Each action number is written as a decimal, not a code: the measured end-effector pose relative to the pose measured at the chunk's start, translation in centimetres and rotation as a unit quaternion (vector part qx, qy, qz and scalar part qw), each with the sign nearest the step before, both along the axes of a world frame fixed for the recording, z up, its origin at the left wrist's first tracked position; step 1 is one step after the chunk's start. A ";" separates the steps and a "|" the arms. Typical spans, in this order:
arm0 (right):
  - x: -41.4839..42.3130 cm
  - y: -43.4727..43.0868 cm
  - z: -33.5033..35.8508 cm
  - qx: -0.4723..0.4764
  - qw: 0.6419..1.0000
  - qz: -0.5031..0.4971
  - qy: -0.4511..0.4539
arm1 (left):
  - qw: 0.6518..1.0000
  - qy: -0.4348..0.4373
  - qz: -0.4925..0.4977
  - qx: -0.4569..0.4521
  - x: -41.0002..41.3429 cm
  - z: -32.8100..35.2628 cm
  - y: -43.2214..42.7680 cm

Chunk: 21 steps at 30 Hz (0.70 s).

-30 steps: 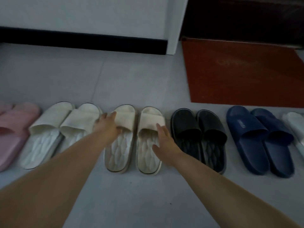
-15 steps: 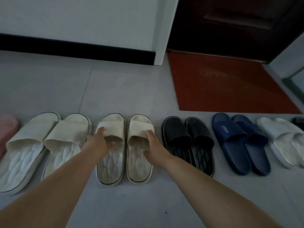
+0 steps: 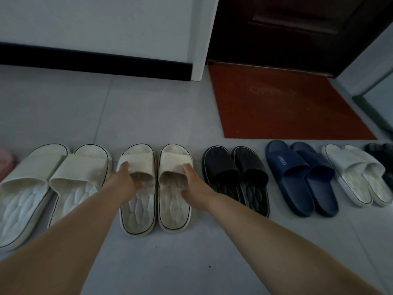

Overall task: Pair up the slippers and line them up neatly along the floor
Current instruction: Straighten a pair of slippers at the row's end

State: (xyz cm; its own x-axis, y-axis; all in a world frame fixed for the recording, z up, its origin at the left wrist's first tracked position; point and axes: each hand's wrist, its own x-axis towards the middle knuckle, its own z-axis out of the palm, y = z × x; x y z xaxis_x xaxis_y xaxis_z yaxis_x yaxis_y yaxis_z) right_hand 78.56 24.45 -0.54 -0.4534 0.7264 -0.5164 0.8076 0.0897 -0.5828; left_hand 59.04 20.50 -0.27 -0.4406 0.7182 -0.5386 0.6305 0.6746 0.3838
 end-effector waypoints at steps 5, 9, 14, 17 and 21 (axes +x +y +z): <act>-0.2 0.0 0.0 -0.001 1.000 -0.004 0.006 | 0.998 -0.037 0.010 0.045 -1.4 -0.3 -0.9; 0.0 0.1 0.3 -0.004 1.000 -0.003 0.002 | 0.993 -0.065 0.026 0.091 -2.3 -0.8 -1.5; 0.0 0.0 0.5 -0.007 1.000 -0.008 0.004 | 0.984 -0.117 0.039 0.128 -2.8 -1.2 -1.9; -0.3 0.0 0.3 -0.004 1.000 -0.018 0.007 | 0.982 -0.125 0.034 0.134 -3.0 -1.3 -2.3; -0.6 -0.2 -0.1 -0.004 0.999 -0.039 0.014 | 0.985 -0.118 0.033 0.119 -3.0 -1.4 -2.4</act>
State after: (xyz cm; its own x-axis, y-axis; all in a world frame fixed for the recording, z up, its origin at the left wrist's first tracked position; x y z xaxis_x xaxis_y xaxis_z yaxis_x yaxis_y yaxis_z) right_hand 77.94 24.25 -0.64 -0.4099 0.7554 -0.5112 0.7957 0.0222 -0.6053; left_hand 56.02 18.13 -1.71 -0.3729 0.8105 -0.4517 0.4617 0.5844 0.6673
